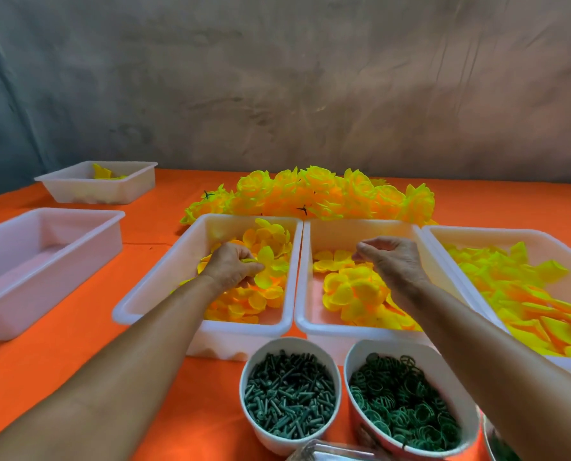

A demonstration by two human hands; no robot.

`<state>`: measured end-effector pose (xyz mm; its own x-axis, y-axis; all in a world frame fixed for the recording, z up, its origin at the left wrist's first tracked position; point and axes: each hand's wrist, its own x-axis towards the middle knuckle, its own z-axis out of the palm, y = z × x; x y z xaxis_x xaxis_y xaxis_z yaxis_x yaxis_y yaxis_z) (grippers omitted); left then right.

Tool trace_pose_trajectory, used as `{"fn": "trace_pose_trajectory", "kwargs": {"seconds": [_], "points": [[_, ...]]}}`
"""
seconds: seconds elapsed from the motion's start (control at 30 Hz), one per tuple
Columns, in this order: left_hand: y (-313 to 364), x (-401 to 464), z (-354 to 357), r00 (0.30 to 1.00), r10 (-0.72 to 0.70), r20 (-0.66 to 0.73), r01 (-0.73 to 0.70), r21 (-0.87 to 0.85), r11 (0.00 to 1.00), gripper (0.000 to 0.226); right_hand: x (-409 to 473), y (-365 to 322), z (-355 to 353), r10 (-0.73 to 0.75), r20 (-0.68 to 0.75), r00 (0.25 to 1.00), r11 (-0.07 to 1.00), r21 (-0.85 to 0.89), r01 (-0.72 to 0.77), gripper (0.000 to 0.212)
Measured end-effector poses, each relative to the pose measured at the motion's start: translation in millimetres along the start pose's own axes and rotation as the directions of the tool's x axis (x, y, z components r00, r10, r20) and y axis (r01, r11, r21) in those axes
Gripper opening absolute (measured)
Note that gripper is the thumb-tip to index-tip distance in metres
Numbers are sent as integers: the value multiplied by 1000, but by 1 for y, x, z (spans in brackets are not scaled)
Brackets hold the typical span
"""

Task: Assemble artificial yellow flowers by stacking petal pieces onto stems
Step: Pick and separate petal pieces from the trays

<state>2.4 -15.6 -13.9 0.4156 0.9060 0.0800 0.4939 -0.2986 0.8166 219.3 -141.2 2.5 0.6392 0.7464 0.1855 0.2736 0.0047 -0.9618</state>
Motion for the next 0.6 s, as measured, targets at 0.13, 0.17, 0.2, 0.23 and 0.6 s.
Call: {"fn": "trace_pose_trajectory", "kwargs": {"seconds": [0.13, 0.17, 0.2, 0.23, 0.6], "points": [[-4, 6, 0, 998, -69, -13, 69, -15, 998, 36, 2, -1, -27, 44, -9, 999, 999, 7, -44, 12], [-5, 7, 0, 996, -87, 14, 86, 5, 996, 39, 4, -1, -34, 53, -17, 998, 999, -7, -53, 7], [-5, 8, -1, 993, -105, 50, 103, 41, 994, 40, 5, -1, -41, 62, -24, 998, 998, -23, -62, 2], [-4, 9, -2, 989, -121, 83, 113, 90, 989, 40, 6, 0, -48, 64, -24, 998, 997, -49, -66, 5], [40, 5, -4, 985, 113, -128, -11, 615, 789, 34, 1, 11, -42, 45, 235, 971, 882, -466, 72, 35]]}}
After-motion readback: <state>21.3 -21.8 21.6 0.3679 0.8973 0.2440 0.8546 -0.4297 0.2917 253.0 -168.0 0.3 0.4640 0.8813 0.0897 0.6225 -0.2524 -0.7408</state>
